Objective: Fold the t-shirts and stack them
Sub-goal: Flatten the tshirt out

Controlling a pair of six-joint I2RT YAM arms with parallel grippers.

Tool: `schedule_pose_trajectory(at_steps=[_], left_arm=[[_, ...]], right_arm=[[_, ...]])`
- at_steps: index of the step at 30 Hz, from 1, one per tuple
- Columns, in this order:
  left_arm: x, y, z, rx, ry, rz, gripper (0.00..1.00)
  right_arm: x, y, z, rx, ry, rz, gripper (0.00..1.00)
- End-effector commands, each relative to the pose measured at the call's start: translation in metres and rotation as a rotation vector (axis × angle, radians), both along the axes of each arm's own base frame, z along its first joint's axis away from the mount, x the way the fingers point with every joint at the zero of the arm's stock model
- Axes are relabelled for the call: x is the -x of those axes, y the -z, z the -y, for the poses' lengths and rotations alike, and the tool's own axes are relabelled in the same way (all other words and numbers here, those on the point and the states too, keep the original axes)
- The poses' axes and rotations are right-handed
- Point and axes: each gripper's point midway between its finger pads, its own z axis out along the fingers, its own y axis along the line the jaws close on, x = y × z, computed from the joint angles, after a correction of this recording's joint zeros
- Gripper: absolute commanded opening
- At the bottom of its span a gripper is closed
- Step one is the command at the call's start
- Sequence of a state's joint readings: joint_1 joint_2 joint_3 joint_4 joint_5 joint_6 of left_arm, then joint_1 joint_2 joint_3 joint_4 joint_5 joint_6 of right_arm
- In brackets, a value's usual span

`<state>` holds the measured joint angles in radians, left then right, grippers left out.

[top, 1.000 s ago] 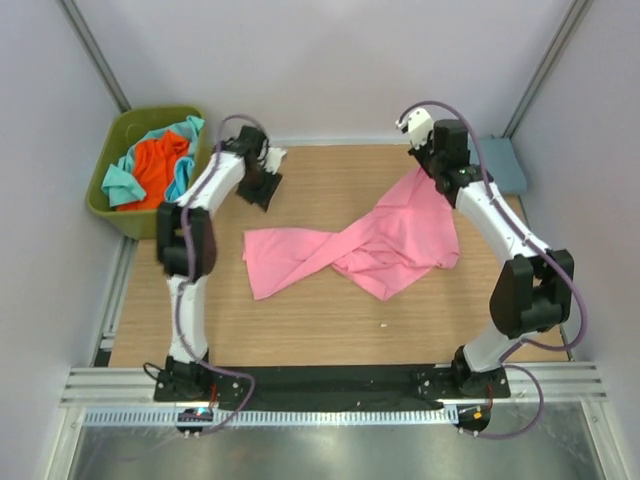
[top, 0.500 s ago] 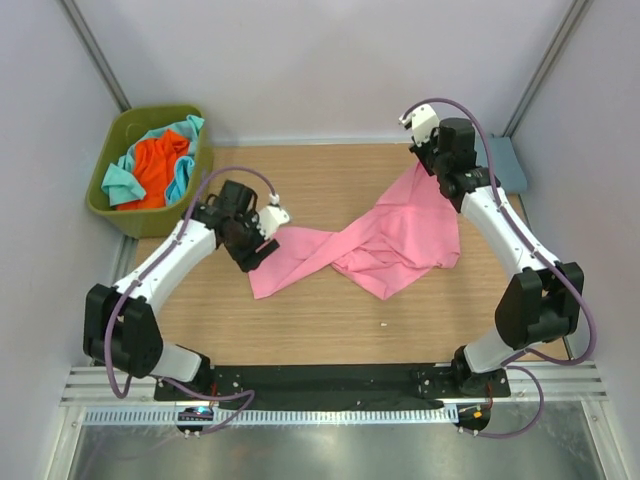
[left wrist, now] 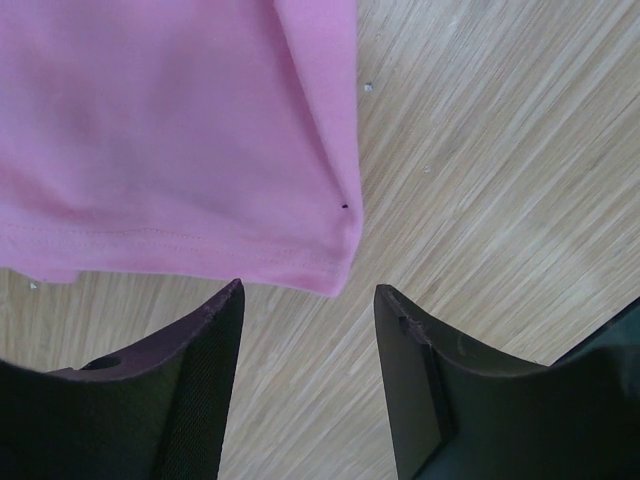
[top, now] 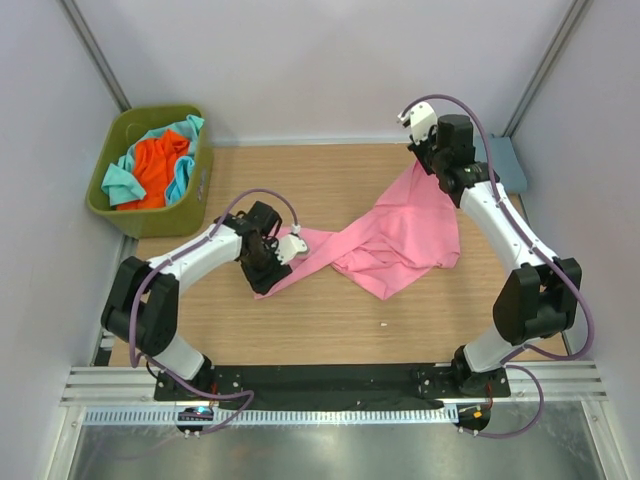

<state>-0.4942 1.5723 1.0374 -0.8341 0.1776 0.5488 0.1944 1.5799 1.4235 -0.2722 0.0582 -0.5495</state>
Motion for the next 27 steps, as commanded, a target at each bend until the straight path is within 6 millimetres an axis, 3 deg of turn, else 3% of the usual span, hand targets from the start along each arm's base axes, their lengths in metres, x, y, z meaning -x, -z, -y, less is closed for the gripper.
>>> schedule_pose_trajectory(at_steps=[1,13,27], left_arm=[[-0.001,-0.003,0.012,0.044,-0.006,0.006,0.56],[0.025,0.015,-0.002,0.01,-0.013,-0.055,0.5],[0.016,0.031,0.005,0.002,-0.02,-0.081,0.49]], right_arm=[[-0.007,-0.032,-0.006,-0.035,-0.009,0.077,0.01],[-0.008,-0.028,-0.006,-0.039,-0.002,0.069,0.01],[-0.005,-0.028,-0.004,-0.029,0.0,0.066,0.01]])
